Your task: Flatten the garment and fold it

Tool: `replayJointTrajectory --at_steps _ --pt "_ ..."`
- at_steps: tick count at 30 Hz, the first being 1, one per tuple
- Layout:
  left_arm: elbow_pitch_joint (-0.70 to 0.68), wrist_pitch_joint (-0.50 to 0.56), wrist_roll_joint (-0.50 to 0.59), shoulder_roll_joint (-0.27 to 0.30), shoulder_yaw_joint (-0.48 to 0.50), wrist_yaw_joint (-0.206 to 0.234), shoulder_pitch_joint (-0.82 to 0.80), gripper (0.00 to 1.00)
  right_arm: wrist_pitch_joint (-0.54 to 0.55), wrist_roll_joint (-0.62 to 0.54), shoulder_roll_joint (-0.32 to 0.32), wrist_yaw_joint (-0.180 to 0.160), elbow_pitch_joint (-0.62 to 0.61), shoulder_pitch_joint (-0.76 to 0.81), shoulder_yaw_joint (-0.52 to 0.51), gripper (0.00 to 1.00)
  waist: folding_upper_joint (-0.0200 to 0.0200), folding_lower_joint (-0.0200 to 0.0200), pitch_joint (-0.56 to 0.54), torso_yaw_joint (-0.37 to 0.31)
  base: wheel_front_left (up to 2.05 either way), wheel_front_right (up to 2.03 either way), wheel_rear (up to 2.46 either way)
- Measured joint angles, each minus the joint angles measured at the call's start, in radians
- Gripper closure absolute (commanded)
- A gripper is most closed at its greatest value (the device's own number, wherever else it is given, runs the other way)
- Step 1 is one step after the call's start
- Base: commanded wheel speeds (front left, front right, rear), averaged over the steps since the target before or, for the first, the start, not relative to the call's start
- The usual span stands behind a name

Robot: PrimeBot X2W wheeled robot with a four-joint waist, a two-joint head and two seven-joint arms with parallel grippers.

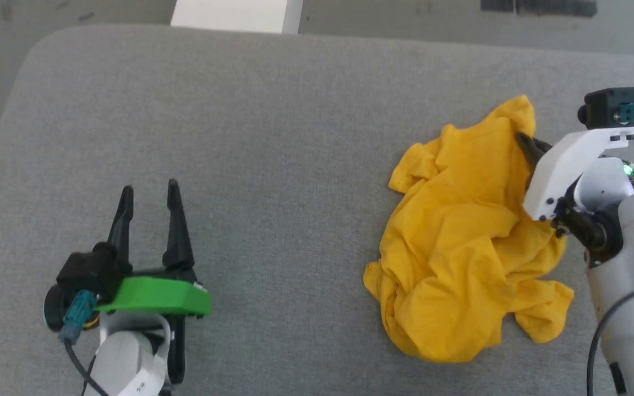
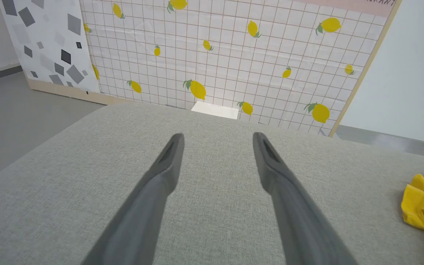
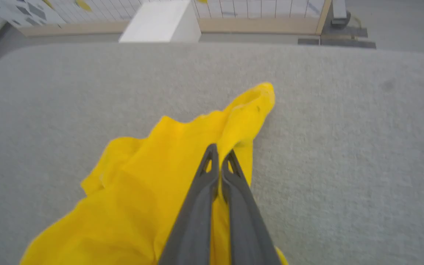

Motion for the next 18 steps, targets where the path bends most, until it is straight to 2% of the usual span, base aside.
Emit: replayJointTrajectory --at_steps 4,8,11,14,18 --pt "0.006 0.0 0.008 0.0 0.014 0.0 0.039 0.0 0.016 0.114 -0.006 0.0 -0.269 0.108 0.096 1.0 0.0 0.0 -0.056 -0.016 0.0 0.0 0.0" --pt "0.009 0.0 0.016 -0.001 0.033 -0.005 0.066 0.0 0.104 0.21 -0.037 0.0 -0.586 0.271 0.195 1.0 0.0 -0.0001 -0.114 -0.045 0.0 0.0 0.0" --pt "0.01 0.0 0.019 -0.001 0.043 -0.006 0.081 0.0 0.189 0.249 -0.054 0.0 -0.756 0.405 0.287 1.0 0.0 0.0 -0.146 -0.072 0.0 0.0 0.0" --pt "0.017 0.0 0.024 -0.001 0.047 -0.015 0.09 0.0 0.275 0.278 -0.058 0.0 -0.833 0.544 0.393 1.0 0.0 -0.0001 -0.172 -0.099 0.0 0.0 0.0" --pt "0.025 0.0 0.025 -0.002 0.049 -0.024 0.096 0.0 0.333 0.265 -0.057 0.0 -0.813 0.681 0.474 1.0 0.0 -0.0001 -0.199 -0.128 0.0 0.0 0.0"
